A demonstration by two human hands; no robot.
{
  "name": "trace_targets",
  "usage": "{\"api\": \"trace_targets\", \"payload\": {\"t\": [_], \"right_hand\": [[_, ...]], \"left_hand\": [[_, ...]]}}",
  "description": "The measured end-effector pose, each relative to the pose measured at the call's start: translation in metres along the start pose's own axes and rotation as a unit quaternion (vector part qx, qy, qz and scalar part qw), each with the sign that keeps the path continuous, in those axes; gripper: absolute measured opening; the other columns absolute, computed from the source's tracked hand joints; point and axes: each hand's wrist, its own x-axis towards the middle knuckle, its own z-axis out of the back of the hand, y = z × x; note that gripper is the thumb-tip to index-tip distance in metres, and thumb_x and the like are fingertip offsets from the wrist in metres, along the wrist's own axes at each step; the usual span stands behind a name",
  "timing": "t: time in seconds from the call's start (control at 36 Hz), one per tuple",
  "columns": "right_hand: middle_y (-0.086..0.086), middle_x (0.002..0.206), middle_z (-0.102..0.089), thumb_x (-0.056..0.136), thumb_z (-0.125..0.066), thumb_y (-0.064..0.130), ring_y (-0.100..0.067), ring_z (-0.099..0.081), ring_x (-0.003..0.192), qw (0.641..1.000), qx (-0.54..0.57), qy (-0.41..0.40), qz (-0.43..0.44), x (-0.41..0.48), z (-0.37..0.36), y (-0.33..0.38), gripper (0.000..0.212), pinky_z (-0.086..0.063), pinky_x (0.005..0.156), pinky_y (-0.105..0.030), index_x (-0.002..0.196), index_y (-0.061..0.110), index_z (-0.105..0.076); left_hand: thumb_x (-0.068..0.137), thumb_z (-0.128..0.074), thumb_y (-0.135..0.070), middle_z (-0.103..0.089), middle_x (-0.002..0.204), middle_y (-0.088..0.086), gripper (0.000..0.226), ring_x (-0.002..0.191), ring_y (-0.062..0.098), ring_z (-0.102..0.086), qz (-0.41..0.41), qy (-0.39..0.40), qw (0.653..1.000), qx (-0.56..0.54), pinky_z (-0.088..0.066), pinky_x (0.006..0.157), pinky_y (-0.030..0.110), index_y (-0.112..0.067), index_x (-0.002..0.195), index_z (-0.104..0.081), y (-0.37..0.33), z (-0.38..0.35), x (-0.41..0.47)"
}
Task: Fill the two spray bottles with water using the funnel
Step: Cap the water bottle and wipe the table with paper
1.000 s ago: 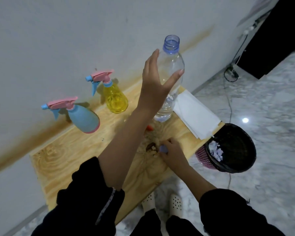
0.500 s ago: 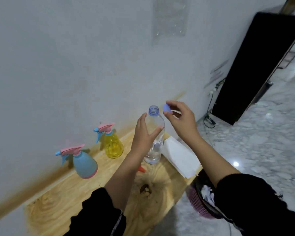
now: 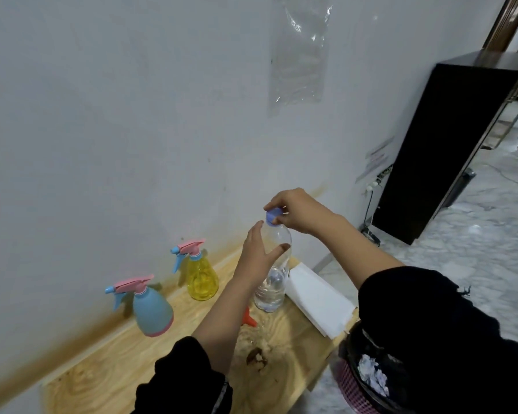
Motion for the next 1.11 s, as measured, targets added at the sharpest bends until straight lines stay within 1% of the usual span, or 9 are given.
{"api": "trace_targets", "payload": {"t": [0.08,0.22,0.44,0.58,0.69,0.78,0.86,1.03,1.11], "right_hand": [[-0.013,0.093,-0.063,0.081,-0.066,0.021,-0.027,-0.058,0.084,0.997,-0.064,-0.028,-0.033,0.001,-0.004,0.004,0.027,-0.046,0.07,-0.034,0.096,-0.002,-0.066],[-0.01,0.08,-0.051,0.081,-0.065,0.044,-0.023,-0.048,0.073,0.991,-0.051,-0.101,-0.077,-0.004,-0.02,0.002,0.045,-0.036,0.058,-0.03,0.081,0.001,-0.055],[-0.008,0.088,-0.051,0.087,-0.062,0.029,-0.023,-0.048,0.079,0.997,-0.016,-0.072,-0.015,-0.005,-0.015,-0.005,0.029,-0.035,0.063,-0.027,0.092,0.0,-0.06],[-0.008,0.107,-0.059,0.088,-0.058,0.019,-0.023,-0.055,0.097,0.999,-0.003,0.011,0.03,-0.001,-0.004,-0.014,0.022,-0.045,0.091,-0.04,0.108,0.01,-0.064],[-0.001,0.119,-0.057,0.09,-0.057,0.015,-0.013,-0.053,0.101,0.998,0.013,0.038,0.041,0.001,0.0,-0.019,0.031,-0.043,0.097,-0.033,0.121,0.018,-0.06],[-0.003,0.113,-0.056,0.091,-0.056,0.019,-0.016,-0.052,0.098,0.998,-0.025,0.045,0.038,0.004,0.001,-0.017,0.027,-0.044,0.092,-0.033,0.117,0.015,-0.06],[-0.006,0.097,-0.049,0.092,-0.052,0.028,-0.023,-0.048,0.091,0.993,-0.115,0.029,0.028,0.007,-0.003,-0.01,0.025,-0.039,0.077,-0.031,0.101,0.005,-0.058],[-0.012,0.117,-0.052,0.098,-0.033,0.039,-0.026,-0.043,0.112,0.965,-0.262,-0.018,-0.009,0.008,-0.017,0.0,0.043,-0.039,0.081,-0.033,0.116,0.004,-0.05],[-0.01,0.096,-0.053,0.096,-0.034,0.04,-0.025,-0.049,0.097,0.964,-0.259,-0.019,-0.059,0.01,-0.018,0.007,0.037,-0.037,0.067,-0.031,0.092,0.008,-0.052]], "left_hand": [[0.083,-0.067,-0.04,-0.032,0.148,0.002,0.077,0.136,0.018,-0.032,-0.012,-0.004,1.0,-0.007,-0.032,0.108,0.032,-0.017,0.144,-0.027,0.003,-0.002,0.0],[0.084,-0.067,-0.04,-0.03,0.149,0.002,0.079,0.136,0.016,-0.03,-0.012,-0.006,1.0,-0.004,-0.028,0.103,0.024,-0.013,0.145,-0.024,0.006,-0.001,0.001],[0.082,-0.067,-0.044,-0.032,0.149,0.001,0.08,0.136,0.016,-0.03,-0.014,0.001,1.0,-0.012,-0.032,0.11,0.037,-0.016,0.145,-0.025,0.009,-0.001,0.004],[0.082,-0.068,-0.045,-0.031,0.149,0.0,0.079,0.137,0.015,-0.028,-0.014,0.029,0.999,-0.03,-0.03,0.111,0.036,-0.019,0.144,-0.027,0.014,0.004,0.007],[0.077,-0.068,-0.052,-0.034,0.147,-0.001,0.083,0.135,0.015,-0.032,-0.005,0.044,0.998,-0.036,-0.032,0.111,0.041,-0.022,0.143,-0.028,0.015,0.005,0.008],[0.069,-0.066,-0.061,-0.036,0.144,-0.001,0.089,0.133,0.017,-0.035,0.001,0.046,0.998,-0.041,-0.035,0.109,0.043,-0.023,0.141,-0.03,0.013,0.006,0.009],[0.077,-0.068,-0.05,-0.036,0.144,0.0,0.08,0.133,0.017,-0.034,-0.006,0.039,0.998,-0.039,-0.033,0.11,0.04,-0.02,0.141,-0.031,0.014,0.004,0.011],[0.08,-0.069,-0.046,-0.031,0.15,-0.002,0.082,0.137,0.014,-0.03,-0.005,0.025,0.999,-0.031,-0.03,0.108,0.03,-0.019,0.145,-0.025,0.016,-0.001,0.011],[0.077,-0.069,-0.052,-0.032,0.15,-0.003,0.088,0.137,0.014,-0.03,-0.002,0.021,0.999,-0.035,-0.031,0.109,0.034,-0.022,0.146,-0.024,0.018,-0.001,0.011]]}}
